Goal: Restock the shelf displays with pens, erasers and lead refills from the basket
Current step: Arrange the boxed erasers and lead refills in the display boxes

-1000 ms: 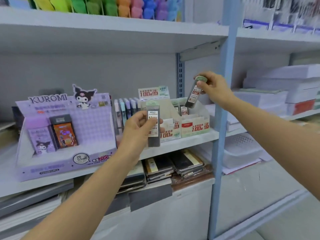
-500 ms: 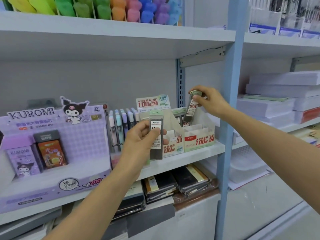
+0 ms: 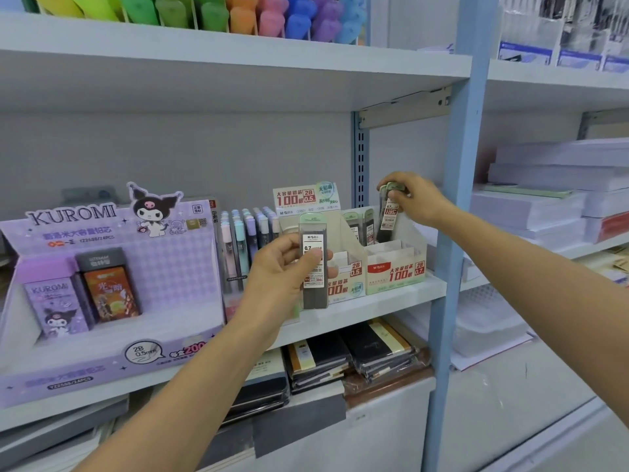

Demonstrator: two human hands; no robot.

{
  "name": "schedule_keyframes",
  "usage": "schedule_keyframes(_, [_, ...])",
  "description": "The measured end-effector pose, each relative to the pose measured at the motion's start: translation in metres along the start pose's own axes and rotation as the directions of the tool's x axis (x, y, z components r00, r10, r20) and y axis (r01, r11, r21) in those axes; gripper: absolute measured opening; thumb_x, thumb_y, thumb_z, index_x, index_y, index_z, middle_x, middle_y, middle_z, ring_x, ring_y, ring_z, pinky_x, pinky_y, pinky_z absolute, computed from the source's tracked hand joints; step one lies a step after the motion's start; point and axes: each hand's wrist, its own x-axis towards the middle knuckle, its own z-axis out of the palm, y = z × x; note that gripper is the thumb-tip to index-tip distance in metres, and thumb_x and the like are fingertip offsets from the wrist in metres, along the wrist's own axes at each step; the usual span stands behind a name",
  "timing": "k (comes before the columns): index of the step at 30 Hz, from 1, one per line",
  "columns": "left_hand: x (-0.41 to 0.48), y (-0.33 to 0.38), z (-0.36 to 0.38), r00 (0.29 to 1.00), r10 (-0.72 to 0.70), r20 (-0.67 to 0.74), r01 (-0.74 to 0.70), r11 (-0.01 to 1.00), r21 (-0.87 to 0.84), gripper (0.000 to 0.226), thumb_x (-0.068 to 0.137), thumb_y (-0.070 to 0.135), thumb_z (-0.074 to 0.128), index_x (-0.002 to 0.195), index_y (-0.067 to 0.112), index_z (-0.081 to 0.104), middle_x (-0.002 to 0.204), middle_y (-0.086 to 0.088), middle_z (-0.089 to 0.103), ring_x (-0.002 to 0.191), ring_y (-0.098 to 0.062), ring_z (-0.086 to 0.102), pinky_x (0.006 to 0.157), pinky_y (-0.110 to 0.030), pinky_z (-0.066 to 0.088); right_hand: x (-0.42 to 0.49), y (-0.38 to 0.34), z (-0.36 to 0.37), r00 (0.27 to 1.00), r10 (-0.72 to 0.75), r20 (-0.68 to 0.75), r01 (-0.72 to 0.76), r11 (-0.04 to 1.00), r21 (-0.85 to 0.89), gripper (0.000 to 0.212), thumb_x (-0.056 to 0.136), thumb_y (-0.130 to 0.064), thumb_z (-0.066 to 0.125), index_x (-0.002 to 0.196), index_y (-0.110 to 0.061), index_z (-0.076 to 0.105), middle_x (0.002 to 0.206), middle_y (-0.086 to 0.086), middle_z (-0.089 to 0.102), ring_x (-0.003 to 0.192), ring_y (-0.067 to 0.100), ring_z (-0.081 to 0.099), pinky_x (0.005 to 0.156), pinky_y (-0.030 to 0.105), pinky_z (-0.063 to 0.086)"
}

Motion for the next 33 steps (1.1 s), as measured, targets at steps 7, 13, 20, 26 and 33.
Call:
schedule_keyframes(7, [0.001,0.000,-0.001,1.000,-0.001,0.008,0.001,1.000,0.031,0.022,0.089,0.002,0.063,0.108,0.011,0.064,0.104,-0.006,0.074,0.081,-0.019,0.074,0.062,-0.022,0.057,-0.004,0.006,0.011,0.998,0.013,0.063,-0.011,1.000,-0.024,0.026,0.097,-0.004,0.051,0.119,-0.011,0.062,0.110,0.008,0.063,0.095,0.020,0.057,0.090,0.035,0.048])
schedule_keyframes(13, [0.000,0.000,0.000,1.000,-0.004,0.013,0.004,1.000,0.026,0.021,0.088,0.001,0.063,0.106,0.012,0.065,0.107,-0.008,0.072,0.081,-0.020,0.074,0.062,-0.022,0.057,-0.001,0.002,0.011,0.968,0.001,0.250,0.018,0.997,-0.073,0.017,0.097,-0.010,0.053,0.113,-0.016,0.052,0.112,0.008,0.061,0.099,0.023,0.057,0.082,0.032,0.045])
schedule_keyframes(20, [0.001,0.001,0.002,1.000,-0.008,0.011,0.008,0.999,0.033,0.022,0.087,0.002,0.064,0.106,0.015,0.065,0.105,-0.007,0.073,0.082,-0.022,0.074,0.064,-0.025,0.058,-0.009,0.006,0.012,0.993,0.012,0.121,-0.010,1.000,-0.017,0.026,0.092,-0.011,0.062,0.117,-0.017,0.058,0.116,0.003,0.060,0.106,0.019,0.057,0.085,0.026,0.045])
schedule_keyframes(26, [0.003,-0.001,0.011,1.000,0.002,0.013,-0.002,0.999,0.046,0.022,0.087,0.001,0.065,0.104,0.016,0.067,0.099,-0.002,0.075,0.081,-0.019,0.074,0.062,-0.021,0.057,-0.033,-0.019,0.001,0.993,-0.082,-0.089,0.091,0.990,0.106,0.029,0.096,-0.027,0.056,0.125,-0.020,0.058,0.127,0.000,0.055,0.110,0.013,0.055,0.097,0.034,0.048])
schedule_keyframes(33, [0.008,-0.006,0.034,0.997,0.065,-0.036,-0.059,0.988,0.141,0.030,0.084,0.007,0.072,0.110,0.016,0.061,0.096,-0.001,0.076,0.087,-0.014,0.073,0.073,-0.029,0.060,-0.075,-0.068,-0.009,0.911,-0.288,0.296,0.093,0.842,0.532,0.021,0.092,-0.023,0.063,0.111,-0.017,0.068,0.095,-0.008,0.073,0.077,0.001,0.064,0.068,0.014,0.050])
